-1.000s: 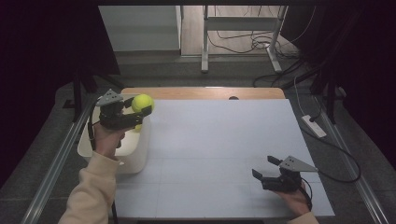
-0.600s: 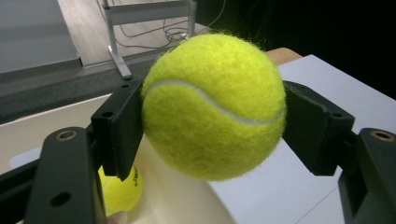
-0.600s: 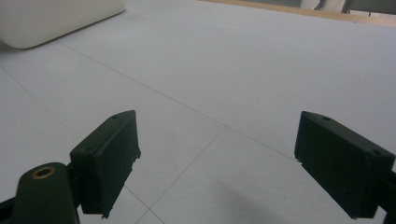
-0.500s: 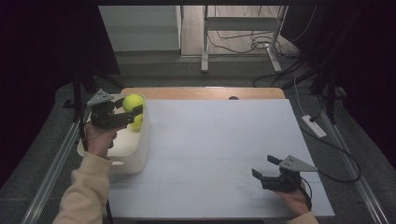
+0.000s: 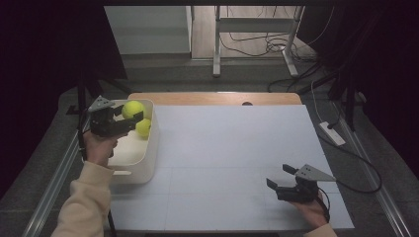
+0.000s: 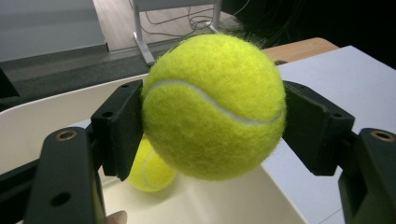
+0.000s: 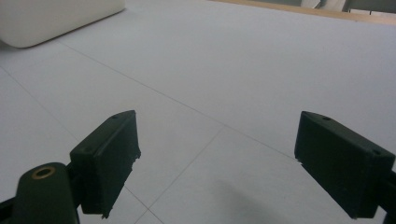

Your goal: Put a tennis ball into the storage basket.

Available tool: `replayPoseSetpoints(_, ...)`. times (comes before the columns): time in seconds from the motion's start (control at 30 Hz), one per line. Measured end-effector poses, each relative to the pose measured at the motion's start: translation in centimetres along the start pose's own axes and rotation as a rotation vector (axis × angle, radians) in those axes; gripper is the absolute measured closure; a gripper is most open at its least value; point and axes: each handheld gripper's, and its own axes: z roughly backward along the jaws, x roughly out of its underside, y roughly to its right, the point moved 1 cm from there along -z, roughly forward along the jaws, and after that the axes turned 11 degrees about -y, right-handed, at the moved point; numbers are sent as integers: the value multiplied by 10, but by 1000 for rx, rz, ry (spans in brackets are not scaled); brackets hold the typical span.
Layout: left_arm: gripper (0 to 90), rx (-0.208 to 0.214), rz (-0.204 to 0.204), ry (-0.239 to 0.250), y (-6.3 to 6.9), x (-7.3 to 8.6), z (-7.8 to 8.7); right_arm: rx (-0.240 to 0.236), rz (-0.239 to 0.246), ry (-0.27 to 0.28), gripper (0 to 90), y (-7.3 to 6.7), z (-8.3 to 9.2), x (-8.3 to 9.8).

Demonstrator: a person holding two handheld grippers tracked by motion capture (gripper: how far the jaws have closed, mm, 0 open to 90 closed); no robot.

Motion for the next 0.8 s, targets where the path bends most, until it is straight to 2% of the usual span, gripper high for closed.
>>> replayPoseSetpoints(0.13,275,-5,3,-6,-3,2,1,2,2,-3,136,0,0,0)
replayPoseSetpoints(0.2,275,-20,0,-20,-4,2,1,0,0,-1,136,0,0,0)
replayPoseSetpoints(0.5,275,-70,32,-123,-24,13,-3,2,1,-4,136,0,-1,0)
replayPoseSetpoints(0.67,275,-88,31,-161,-28,16,-4,1,2,-5,136,0,-1,0)
replayPoseSetpoints(0.8,274,-91,27,-170,-28,15,-5,1,3,-6,136,0,-2,0)
